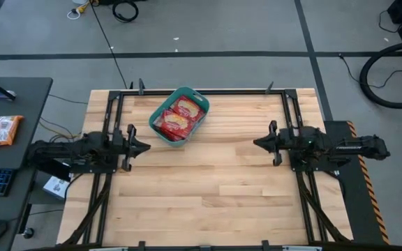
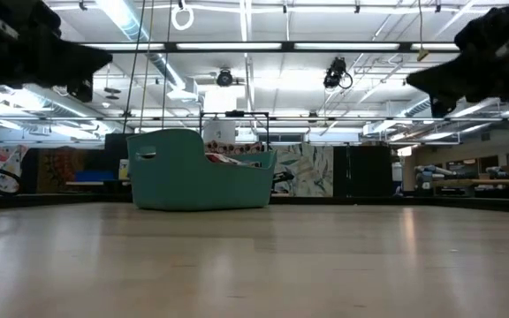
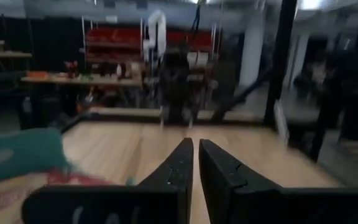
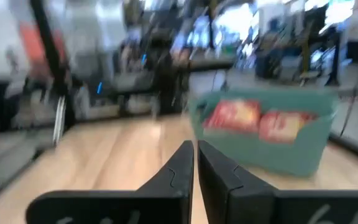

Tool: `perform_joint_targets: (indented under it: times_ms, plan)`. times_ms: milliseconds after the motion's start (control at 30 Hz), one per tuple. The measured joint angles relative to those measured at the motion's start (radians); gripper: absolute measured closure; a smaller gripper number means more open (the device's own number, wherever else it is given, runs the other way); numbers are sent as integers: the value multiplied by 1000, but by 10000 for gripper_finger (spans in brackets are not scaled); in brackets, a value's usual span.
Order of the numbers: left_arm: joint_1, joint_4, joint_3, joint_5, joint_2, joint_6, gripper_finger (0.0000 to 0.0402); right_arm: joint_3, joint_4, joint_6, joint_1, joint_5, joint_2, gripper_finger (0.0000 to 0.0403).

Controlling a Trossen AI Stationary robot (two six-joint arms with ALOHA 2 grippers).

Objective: Sort popcorn bags into baskets
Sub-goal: Return to Home Position

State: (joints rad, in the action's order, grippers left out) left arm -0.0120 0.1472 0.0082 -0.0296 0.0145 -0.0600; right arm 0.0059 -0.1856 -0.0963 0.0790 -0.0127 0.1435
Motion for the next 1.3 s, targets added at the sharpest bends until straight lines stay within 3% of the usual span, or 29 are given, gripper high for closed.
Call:
perform_joint_targets:
  times_ms: [200, 1300]
  plan:
    - [0, -94, 0, 0, 1, 20, 369, 0, 91, -5, -1, -25, 19, 375]
    - [0, -93, -1, 0, 1, 20, 369, 0, 90, -16, -1, -25, 22, 375]
